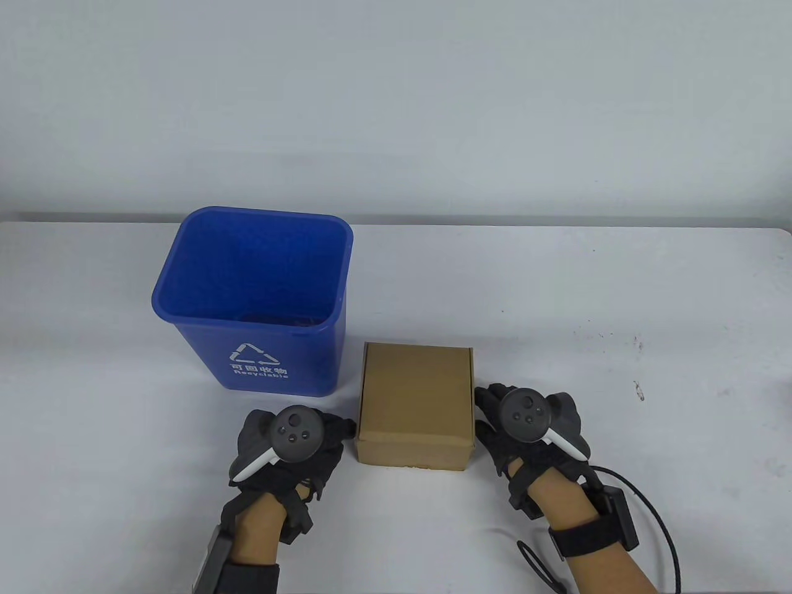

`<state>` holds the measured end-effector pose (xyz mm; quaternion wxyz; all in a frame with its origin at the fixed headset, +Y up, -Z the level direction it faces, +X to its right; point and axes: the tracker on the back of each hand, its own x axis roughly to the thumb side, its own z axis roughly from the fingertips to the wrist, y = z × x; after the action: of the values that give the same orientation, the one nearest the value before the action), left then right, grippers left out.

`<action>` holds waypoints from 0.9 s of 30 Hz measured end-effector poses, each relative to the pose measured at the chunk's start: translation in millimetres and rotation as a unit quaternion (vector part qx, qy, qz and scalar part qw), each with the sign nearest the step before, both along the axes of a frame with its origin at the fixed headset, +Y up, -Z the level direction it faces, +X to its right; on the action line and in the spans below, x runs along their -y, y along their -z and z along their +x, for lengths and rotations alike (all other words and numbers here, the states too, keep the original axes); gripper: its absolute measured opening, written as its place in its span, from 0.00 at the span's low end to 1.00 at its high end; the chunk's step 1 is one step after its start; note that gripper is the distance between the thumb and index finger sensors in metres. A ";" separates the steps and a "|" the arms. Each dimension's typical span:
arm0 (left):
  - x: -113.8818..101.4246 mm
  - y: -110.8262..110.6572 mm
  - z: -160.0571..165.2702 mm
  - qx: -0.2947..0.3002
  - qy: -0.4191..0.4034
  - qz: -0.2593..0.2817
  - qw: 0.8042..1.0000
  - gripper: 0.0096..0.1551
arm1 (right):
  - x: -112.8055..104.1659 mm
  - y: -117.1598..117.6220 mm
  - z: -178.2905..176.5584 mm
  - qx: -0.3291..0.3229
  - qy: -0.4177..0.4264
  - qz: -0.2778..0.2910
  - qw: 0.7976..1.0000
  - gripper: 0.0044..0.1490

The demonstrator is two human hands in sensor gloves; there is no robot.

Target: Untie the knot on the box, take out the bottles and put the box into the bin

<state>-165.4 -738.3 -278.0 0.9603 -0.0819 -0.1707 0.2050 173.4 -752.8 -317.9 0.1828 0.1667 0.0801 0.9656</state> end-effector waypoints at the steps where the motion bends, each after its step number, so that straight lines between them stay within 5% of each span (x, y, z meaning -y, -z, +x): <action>1: -0.4 -0.8 1.0 -0.005 0.011 0.006 1.000 0.28 | 0.9 -0.7 -1.7 -0.010 -0.003 -0.006 1.000 0.38; 9: 10.0 0.5 15.5 -0.012 0.105 0.019 0.994 0.45 | 5.2 -8.9 -16.7 -0.050 -0.055 -0.030 0.997 0.42; 15: 14.1 3.2 22.3 -0.006 0.134 0.040 0.990 0.43 | 15.5 -11.7 -29.0 -0.079 -0.108 -0.036 0.990 0.41; 27: -3.8 -9.7 19.6 0.013 0.090 0.086 0.992 0.34 | -7.8 -20.9 -23.4 -0.085 -0.075 -0.008 0.993 0.38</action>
<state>-145.8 -734.5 -268.3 0.9760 -0.0171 -0.1920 0.1010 150.0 -744.9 -296.9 0.1034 0.2402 0.1155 0.9583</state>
